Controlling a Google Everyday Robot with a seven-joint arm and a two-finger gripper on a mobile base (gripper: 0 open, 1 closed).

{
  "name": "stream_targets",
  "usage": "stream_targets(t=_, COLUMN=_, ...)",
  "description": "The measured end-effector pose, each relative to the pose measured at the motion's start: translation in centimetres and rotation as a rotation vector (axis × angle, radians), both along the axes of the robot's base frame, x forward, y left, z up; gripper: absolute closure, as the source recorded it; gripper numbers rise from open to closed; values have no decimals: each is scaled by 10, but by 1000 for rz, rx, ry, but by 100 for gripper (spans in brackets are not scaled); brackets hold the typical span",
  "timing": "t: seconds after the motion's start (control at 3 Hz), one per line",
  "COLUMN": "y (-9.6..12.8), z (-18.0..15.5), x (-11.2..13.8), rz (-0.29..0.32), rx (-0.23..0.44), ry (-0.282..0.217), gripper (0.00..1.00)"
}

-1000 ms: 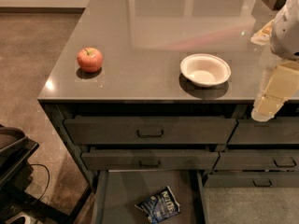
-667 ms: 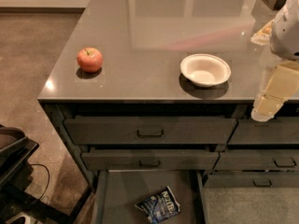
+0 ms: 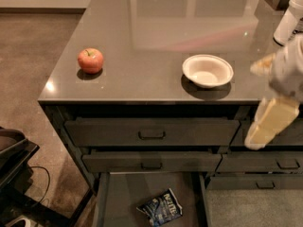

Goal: Pick blue chip bag from bottom drawer and place on counter

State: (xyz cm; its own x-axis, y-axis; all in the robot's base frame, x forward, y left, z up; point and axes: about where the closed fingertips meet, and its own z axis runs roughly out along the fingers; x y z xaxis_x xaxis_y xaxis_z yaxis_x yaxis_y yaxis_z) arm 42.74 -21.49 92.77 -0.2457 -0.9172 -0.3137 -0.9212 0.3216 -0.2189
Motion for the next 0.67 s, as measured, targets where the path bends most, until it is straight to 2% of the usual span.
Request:
stream_targets(t=0.33, y=3, z=-72, x=-19, rz=-50, rx=137, ry=32, gripper=0)
stream_targets(t=0.67, y=3, z=-163, x=-26, rz=-124, rx=203, ry=91, gripper=0)
